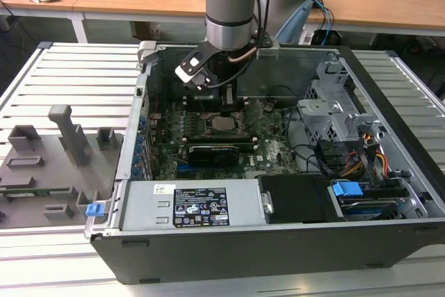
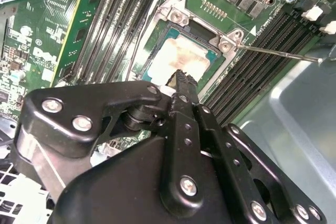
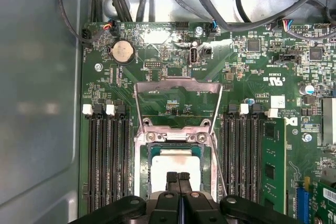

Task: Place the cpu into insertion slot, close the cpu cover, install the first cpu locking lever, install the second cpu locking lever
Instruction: 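Close the cpu cover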

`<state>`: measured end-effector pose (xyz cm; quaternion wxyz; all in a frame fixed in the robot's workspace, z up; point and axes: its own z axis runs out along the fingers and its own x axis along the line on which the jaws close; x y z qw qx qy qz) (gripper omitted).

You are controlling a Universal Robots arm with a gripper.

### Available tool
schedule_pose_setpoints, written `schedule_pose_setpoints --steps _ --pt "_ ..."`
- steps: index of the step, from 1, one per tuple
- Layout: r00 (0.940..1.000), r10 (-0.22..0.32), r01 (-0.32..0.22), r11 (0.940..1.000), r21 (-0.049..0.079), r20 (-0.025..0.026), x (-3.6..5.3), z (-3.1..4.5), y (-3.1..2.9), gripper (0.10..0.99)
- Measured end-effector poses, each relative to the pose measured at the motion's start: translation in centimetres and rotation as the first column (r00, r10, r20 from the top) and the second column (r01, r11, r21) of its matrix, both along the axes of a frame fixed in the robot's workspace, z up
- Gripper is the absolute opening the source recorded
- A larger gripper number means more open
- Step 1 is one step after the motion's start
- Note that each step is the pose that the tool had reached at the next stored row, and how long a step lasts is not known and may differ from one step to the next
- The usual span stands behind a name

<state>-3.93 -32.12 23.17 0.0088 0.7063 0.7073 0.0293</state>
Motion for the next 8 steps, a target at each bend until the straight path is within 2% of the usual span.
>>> schedule_pose_setpoints --steps 8 --pt "1.0 0.0 0.0 1.0 0.0 0.0001 0.0 0.41 0.01 0.106"
